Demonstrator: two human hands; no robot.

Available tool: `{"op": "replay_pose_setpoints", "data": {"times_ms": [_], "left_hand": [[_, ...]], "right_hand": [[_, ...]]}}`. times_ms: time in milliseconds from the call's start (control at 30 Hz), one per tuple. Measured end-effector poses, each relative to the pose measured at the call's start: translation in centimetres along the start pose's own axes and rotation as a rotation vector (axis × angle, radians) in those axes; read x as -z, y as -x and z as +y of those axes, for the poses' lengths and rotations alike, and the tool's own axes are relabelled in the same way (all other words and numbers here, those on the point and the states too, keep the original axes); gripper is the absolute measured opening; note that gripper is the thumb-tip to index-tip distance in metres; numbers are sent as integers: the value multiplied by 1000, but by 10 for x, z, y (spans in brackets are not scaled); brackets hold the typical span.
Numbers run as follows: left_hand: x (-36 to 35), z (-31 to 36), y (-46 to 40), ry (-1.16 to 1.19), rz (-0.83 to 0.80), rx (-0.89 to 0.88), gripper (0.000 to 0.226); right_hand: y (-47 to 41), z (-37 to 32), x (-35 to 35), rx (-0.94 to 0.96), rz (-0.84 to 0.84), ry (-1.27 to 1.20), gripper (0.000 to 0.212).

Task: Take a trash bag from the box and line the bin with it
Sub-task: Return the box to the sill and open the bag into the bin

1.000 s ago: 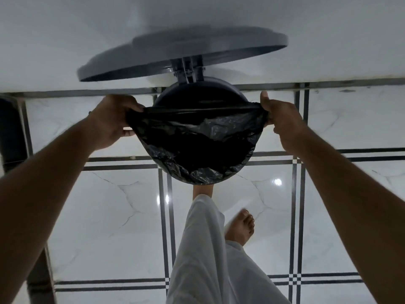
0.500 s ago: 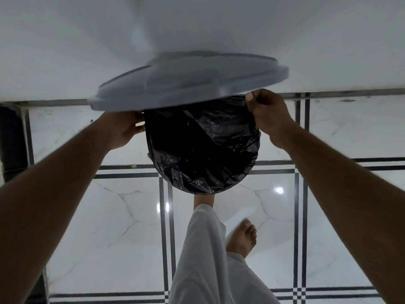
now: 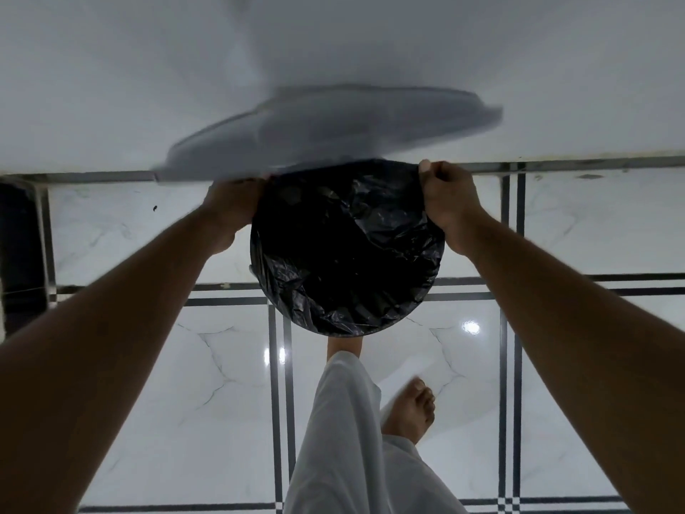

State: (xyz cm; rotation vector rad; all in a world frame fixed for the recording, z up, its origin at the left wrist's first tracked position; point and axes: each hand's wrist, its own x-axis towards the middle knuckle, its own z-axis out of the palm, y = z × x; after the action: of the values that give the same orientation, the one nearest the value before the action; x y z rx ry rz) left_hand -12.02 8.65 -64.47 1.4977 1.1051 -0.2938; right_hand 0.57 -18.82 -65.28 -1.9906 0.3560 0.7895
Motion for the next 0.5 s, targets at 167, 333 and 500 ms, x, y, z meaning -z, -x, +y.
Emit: {"op": "replay_pose_setpoints", "data": {"times_ms": [167, 333, 500], "left_hand": [[1, -5, -2, 85, -52, 55, 17], [9, -7, 0, 59, -75, 47, 20], [6, -6, 0, -10, -71, -40, 37]], "right_hand": [[-3, 7, 3, -73, -9, -101, 35], [-5, 10, 3, -126, -35, -157, 35], [-9, 13, 2, -137, -86, -196, 34]]}}
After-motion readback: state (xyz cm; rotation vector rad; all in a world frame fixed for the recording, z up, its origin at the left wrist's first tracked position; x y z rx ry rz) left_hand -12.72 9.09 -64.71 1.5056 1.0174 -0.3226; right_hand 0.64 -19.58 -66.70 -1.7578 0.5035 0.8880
